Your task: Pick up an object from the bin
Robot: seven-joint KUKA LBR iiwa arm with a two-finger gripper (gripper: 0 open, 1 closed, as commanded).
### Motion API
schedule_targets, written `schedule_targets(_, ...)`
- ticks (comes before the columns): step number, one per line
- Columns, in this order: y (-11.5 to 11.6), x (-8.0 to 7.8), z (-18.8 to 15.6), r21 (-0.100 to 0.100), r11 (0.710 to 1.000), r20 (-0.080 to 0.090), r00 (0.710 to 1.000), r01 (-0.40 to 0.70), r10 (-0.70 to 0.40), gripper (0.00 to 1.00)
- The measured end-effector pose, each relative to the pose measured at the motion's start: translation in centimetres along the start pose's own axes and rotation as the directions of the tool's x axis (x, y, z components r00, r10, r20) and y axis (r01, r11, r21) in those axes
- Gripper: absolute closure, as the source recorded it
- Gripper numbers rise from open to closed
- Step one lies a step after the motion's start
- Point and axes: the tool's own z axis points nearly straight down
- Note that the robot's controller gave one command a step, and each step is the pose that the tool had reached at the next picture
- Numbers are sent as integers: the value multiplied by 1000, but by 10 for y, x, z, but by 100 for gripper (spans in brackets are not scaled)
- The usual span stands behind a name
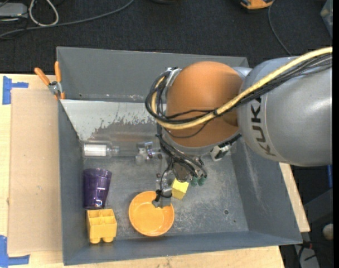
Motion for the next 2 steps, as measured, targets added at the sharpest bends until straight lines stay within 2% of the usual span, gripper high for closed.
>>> schedule_targets(1, -39, 28, 56, -1, 999, -2, 999, -32, 32, 0)
schedule_targets(2, -36, 15, 65, 0, 999, 0, 999, -45, 45, 0)
